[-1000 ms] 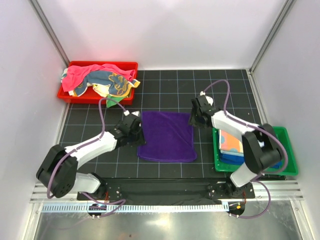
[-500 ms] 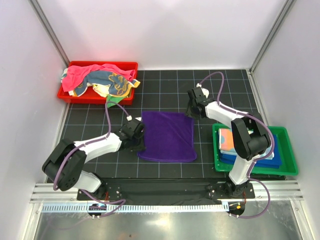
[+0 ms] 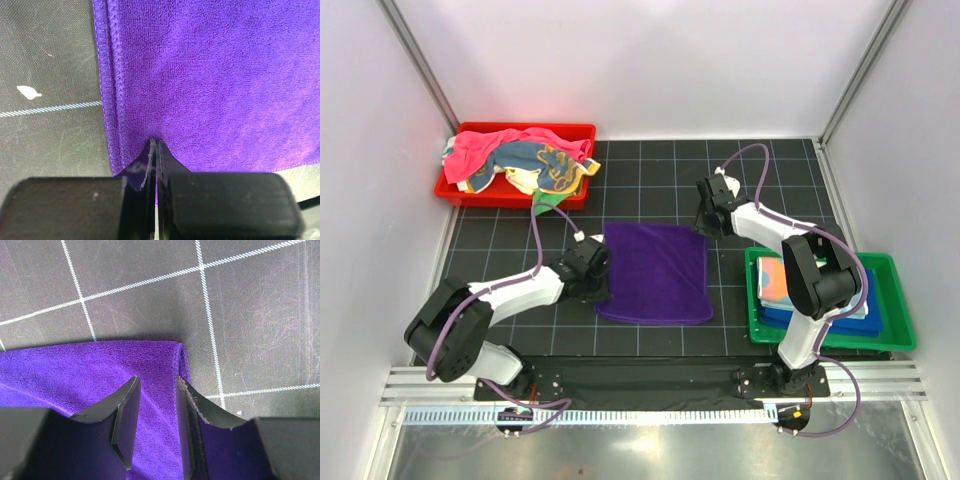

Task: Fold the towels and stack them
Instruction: Fold the towel

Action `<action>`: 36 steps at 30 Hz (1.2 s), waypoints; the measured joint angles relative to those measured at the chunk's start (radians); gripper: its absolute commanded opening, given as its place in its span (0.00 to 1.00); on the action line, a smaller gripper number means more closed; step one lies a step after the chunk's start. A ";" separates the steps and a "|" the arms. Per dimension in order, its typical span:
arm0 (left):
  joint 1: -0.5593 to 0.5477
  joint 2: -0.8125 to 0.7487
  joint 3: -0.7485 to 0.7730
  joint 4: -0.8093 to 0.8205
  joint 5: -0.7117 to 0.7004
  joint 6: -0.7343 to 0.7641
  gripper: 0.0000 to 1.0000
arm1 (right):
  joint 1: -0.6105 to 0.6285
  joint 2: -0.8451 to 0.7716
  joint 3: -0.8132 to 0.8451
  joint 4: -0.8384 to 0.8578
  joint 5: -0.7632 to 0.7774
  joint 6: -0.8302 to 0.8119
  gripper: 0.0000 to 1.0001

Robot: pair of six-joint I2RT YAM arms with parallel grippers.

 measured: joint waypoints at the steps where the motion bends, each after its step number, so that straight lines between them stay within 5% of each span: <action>1: 0.000 0.000 0.000 0.001 0.000 0.000 0.00 | 0.000 0.000 0.000 0.001 0.000 0.000 0.41; 24: -0.005 0.000 -0.009 0.023 -0.005 0.000 0.00 | -0.013 0.001 -0.031 0.037 0.006 0.000 0.40; 36: -0.006 -0.006 -0.018 0.033 -0.005 0.000 0.00 | -0.025 0.036 -0.031 0.060 0.002 0.001 0.01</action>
